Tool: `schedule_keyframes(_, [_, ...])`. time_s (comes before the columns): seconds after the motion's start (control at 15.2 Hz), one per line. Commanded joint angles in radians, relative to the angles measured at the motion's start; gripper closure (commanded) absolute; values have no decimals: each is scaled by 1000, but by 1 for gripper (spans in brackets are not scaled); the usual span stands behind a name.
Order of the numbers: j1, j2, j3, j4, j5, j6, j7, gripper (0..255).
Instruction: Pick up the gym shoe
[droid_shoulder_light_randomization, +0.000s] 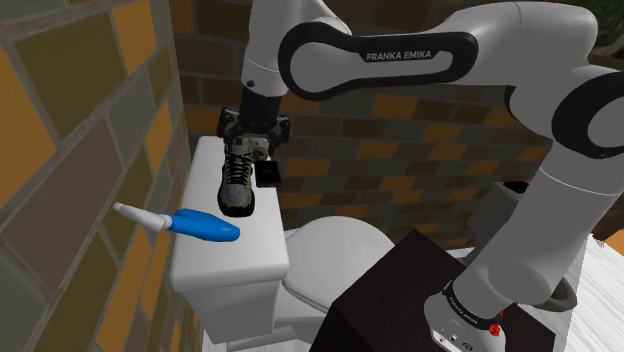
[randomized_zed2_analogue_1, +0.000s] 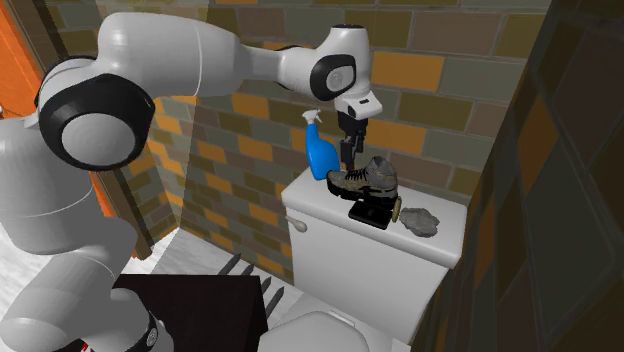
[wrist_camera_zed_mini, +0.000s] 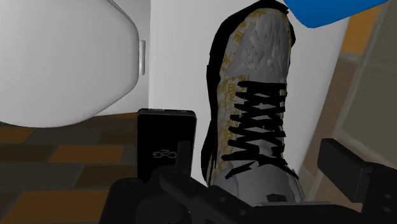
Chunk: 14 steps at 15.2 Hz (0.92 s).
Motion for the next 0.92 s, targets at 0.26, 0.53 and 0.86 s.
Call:
schedule_keyframes(0.26, [36,93,-6,61,-55,26,72,0])
schedule_keyframes(0.53, [34,100,-9,8,-62,85,78,0])
schedule_keyframes(0.86, [35,100,-9,10,-62,83,79,255])
